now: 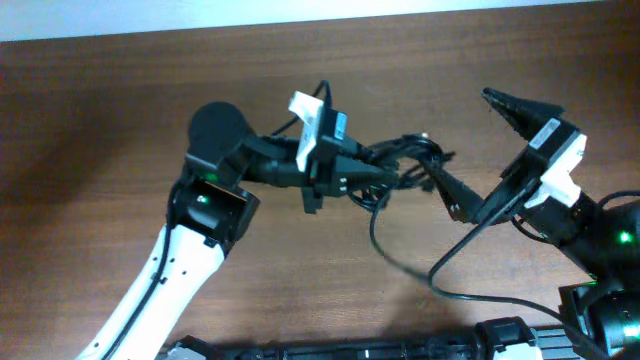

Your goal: Untangle cables

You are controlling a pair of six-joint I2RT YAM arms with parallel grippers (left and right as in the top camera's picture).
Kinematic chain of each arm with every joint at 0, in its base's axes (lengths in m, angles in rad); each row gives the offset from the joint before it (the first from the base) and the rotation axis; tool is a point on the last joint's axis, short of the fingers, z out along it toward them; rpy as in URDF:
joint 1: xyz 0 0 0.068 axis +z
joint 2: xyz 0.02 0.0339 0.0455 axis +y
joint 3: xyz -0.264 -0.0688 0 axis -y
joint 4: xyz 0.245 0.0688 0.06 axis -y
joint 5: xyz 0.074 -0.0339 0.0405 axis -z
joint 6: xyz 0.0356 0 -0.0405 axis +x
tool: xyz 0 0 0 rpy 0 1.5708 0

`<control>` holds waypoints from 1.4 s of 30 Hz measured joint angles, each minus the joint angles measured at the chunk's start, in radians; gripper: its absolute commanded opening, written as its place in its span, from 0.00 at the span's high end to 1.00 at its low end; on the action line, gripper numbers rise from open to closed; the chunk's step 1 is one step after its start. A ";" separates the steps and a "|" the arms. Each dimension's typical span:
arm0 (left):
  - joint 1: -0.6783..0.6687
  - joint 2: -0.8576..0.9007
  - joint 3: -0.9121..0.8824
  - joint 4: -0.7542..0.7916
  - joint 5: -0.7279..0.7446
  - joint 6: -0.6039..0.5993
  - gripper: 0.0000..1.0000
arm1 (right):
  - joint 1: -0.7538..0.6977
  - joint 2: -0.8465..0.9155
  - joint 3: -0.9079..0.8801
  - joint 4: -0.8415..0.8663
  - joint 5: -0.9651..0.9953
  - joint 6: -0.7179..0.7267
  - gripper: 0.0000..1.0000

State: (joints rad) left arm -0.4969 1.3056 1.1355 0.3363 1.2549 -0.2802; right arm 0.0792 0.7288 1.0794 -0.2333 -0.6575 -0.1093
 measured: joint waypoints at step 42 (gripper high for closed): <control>0.026 0.000 0.000 0.140 0.071 -0.061 1.00 | -0.006 -0.034 0.000 -0.137 0.067 -0.008 0.00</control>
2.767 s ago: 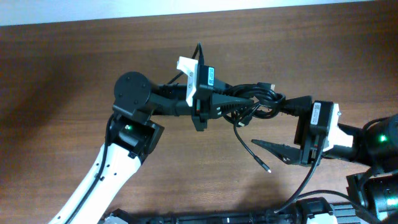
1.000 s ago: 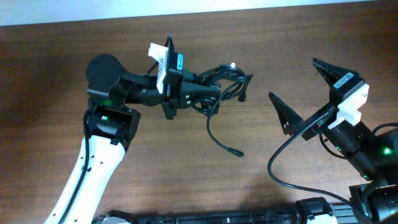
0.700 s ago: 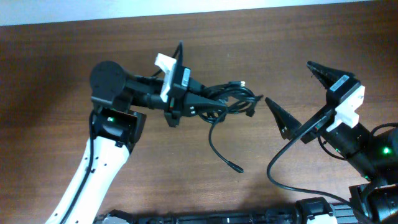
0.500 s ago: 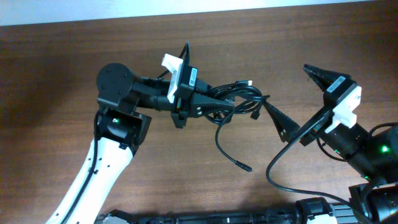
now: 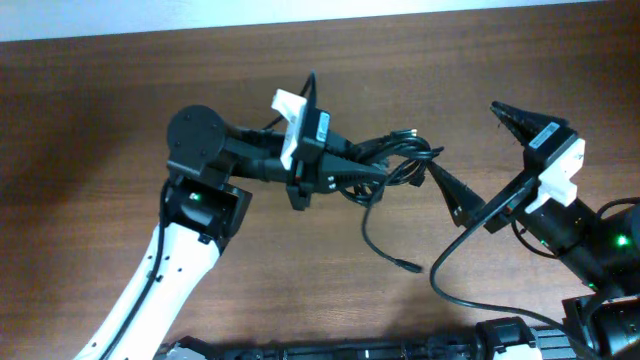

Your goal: Untangle cables

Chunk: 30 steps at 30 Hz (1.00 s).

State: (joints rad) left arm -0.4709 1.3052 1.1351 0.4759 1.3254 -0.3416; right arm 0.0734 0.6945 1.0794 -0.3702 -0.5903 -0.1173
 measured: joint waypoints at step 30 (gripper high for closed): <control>-0.086 0.002 0.000 -0.004 0.010 -0.014 1.00 | 0.011 0.002 0.000 0.072 0.724 0.115 0.00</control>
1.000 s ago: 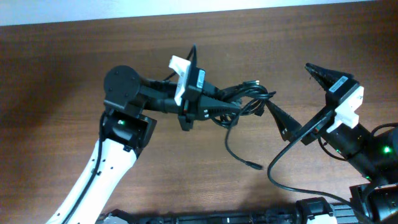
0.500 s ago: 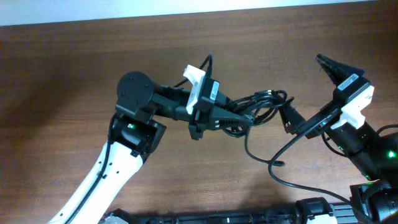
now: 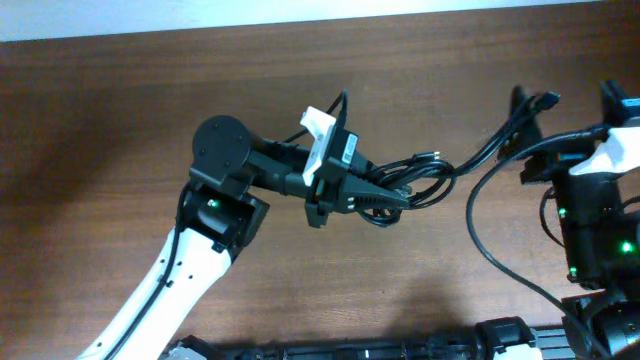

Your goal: Untangle cables

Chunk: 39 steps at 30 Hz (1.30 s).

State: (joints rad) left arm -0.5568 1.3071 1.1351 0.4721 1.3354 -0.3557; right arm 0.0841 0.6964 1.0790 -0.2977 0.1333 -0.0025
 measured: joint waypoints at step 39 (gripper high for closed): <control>0.087 0.000 0.000 -0.253 -0.271 0.361 1.00 | -0.002 0.001 0.000 -0.249 -0.782 -0.156 0.01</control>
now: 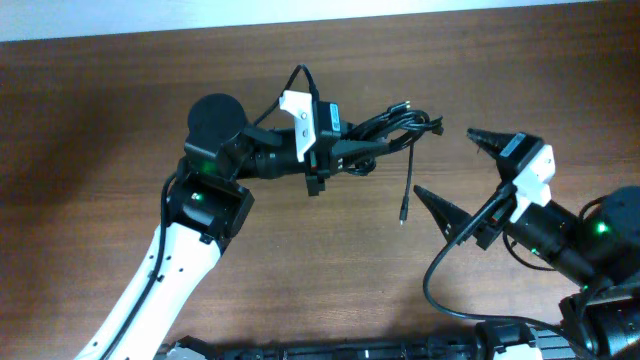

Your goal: Untangle cables

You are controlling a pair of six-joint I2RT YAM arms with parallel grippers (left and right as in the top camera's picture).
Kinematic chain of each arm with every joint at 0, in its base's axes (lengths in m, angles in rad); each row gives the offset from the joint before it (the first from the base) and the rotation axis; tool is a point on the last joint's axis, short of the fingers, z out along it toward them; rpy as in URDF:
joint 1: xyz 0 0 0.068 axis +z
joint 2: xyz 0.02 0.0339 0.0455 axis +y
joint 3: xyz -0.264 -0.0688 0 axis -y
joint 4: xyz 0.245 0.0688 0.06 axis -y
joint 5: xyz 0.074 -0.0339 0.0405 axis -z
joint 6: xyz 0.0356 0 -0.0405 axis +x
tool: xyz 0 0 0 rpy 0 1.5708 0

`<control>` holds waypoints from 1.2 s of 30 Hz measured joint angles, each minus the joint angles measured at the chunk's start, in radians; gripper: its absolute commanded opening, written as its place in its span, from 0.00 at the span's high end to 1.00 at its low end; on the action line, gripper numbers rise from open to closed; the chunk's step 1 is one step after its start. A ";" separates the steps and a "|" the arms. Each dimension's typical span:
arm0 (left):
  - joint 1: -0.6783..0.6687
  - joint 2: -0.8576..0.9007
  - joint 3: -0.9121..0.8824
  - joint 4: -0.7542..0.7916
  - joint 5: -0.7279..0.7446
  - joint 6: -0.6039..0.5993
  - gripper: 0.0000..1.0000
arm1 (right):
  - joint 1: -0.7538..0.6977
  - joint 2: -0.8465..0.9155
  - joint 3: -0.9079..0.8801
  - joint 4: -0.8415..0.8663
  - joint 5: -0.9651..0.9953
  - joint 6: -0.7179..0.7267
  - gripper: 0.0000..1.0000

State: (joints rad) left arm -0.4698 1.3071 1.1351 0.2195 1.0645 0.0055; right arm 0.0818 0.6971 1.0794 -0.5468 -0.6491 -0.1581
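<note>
A bundle of black cables [400,124] is held up above the brown table [100,110], with my left gripper [380,152] shut on its left part. One loose strand hangs down from the bundle and ends in a plug [403,213]. My right gripper [456,172] stands open just right of the bundle. One of its fingers points up at the back and the other low toward the hanging plug, with nothing between them.
A black lead [440,275] from the right arm loops over the table at the front right. Dark robot base hardware [500,335] runs along the front edge. The left arm's white link [170,290] crosses the front left.
My right gripper was at the far right with a strand drawn out of the bundle. Now it is open beside the bundle, and the strand hangs loose. The left gripper has shifted the bundle slightly back.
My left gripper held the tangled bundle throughout. At first the right gripper stood open beside it, with a loose end trailing on the table. Then a strand was stretched out to the far right. Now the right gripper is open again and one plug end dangles free.
</note>
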 measured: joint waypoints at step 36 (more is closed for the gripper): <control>0.001 0.000 0.000 -0.006 0.148 0.179 1.00 | -0.004 0.022 0.002 -0.008 0.106 -0.001 0.01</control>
State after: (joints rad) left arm -0.4686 1.3071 1.1351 0.2138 1.2121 0.1841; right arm 0.0780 0.7189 1.0809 -0.5549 -0.5430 -0.1593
